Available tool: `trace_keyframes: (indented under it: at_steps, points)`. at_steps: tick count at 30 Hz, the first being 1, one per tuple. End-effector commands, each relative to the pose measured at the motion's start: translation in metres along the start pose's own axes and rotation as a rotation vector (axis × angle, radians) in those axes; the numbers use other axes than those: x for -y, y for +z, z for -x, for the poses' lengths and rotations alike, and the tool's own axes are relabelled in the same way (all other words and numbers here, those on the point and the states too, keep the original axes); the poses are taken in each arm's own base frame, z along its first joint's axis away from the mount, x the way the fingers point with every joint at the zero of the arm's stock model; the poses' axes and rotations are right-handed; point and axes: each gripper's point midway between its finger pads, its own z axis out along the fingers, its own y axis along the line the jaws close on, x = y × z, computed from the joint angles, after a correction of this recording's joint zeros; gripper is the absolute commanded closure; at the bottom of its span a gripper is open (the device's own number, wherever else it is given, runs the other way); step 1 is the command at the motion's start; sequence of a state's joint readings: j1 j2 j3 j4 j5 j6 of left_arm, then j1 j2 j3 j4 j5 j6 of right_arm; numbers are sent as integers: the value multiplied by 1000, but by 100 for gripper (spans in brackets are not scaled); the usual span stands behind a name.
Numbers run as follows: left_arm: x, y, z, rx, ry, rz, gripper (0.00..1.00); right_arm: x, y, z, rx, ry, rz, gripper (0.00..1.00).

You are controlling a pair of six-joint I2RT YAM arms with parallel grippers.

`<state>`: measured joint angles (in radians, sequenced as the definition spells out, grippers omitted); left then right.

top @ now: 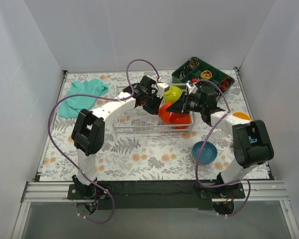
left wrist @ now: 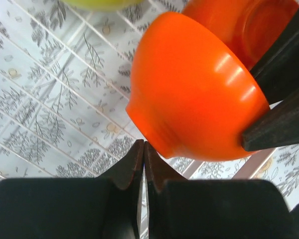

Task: Load the bowls into the dish rack

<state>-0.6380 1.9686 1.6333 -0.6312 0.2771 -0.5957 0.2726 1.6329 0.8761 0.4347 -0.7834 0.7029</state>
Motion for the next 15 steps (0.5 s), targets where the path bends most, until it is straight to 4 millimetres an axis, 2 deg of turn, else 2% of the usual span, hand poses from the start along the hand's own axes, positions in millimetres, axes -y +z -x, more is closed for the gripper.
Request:
trace_keyframes:
  at_steps: [1, 6, 11, 15]
  points:
    - [11, -2, 32, 83, 15, -41, 100, 15, -12, 6, 9, -78, -116, 68]
    - [16, 0, 41, 97, 13, -65, 100, 19, -26, 7, 3, -127, -174, 64]
    - [24, -2, 47, 110, 16, -86, 100, 27, -53, 14, -11, -180, -295, 61]
    - [37, -3, 50, 114, 31, -110, 100, 35, -82, 30, -4, -229, -379, 60]
